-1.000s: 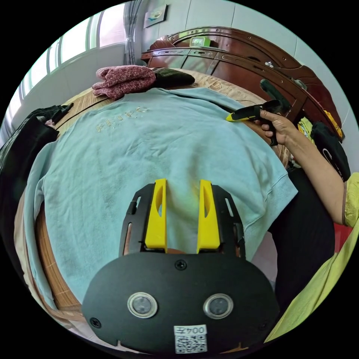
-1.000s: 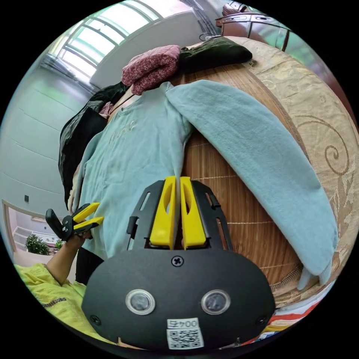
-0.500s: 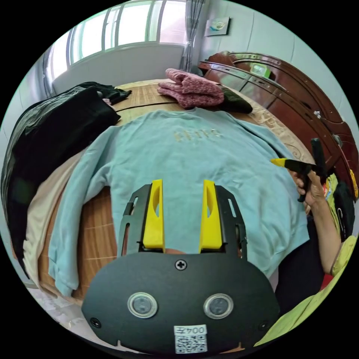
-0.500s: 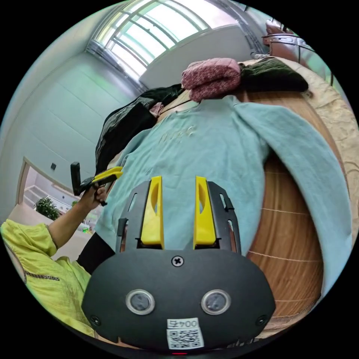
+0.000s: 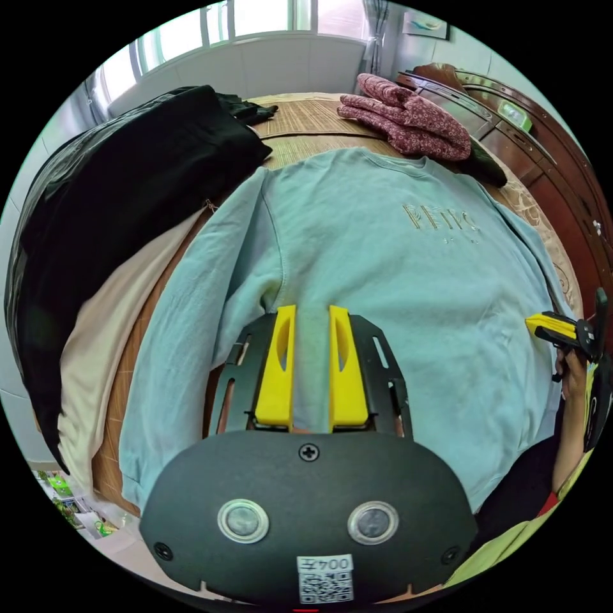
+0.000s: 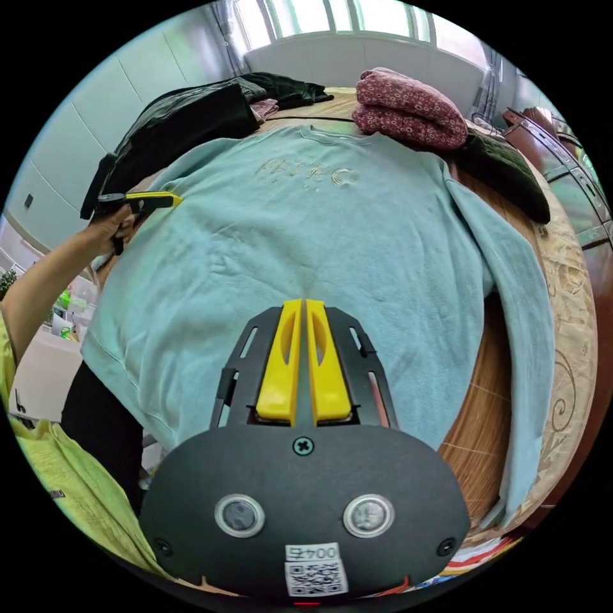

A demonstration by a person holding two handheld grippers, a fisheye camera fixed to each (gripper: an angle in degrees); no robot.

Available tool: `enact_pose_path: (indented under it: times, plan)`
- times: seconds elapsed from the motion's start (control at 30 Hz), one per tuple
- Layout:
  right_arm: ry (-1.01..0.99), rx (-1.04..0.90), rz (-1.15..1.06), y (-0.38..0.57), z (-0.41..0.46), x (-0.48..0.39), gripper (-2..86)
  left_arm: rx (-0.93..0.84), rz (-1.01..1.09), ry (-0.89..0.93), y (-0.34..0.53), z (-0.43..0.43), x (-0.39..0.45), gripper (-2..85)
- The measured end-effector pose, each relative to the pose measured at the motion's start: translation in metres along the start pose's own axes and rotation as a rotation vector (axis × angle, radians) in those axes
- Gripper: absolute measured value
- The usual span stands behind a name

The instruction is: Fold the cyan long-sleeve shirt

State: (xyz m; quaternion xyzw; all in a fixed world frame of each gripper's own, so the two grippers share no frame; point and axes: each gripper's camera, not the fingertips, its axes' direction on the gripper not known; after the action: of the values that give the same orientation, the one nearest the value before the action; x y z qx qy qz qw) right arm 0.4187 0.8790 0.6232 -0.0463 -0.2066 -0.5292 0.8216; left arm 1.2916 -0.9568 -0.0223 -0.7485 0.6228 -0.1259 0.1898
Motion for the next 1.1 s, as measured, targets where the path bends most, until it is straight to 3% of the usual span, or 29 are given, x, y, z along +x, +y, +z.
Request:
enact_pose_path:
  times: [0.1,0.23,0.37,0.5,0.63,0.73,0.83,0.97,1.1]
  plan:
    - [-0.071,-0.013,0.022,-0.004,0.003,0.004,0.0,-0.023,-0.018,-0.024,-0.006,-0.011,0.000,10.0]
    - [-0.066,0.060,-0.060,-0.005,-0.012,-0.020,0.8,0.027,0.141,0.006,0.015,-0.048,0.029,13.4]
    - [-0.137,0.077,-0.185,-0.005,-0.006,-0.056,6.5,0.043,0.249,0.105,0.068,-0.077,0.056,14.1]
    - [-0.235,0.016,-0.267,-0.010,0.020,-0.089,10.8,-0.062,0.269,0.050,0.107,-0.066,0.053,14.0]
    - [-0.112,-0.034,-0.357,-0.004,0.035,-0.114,10.8,0.047,0.229,0.121,0.138,-0.069,0.021,12.7]
    - [-0.100,-0.036,-0.356,-0.002,0.038,-0.118,10.3,-0.009,0.194,0.087,0.132,-0.080,0.018,12.5]
    - [-0.130,-0.021,-0.336,-0.001,0.034,-0.112,9.7,0.057,0.262,0.099,0.136,-0.107,0.035,13.2]
    - [-0.155,-0.043,-0.356,0.004,0.036,-0.111,9.5,-0.036,0.331,0.094,0.165,-0.092,0.049,14.0]
    - [-0.097,-0.052,-0.373,0.009,0.047,-0.117,7.7,0.001,0.215,0.123,0.176,-0.110,0.031,13.9]
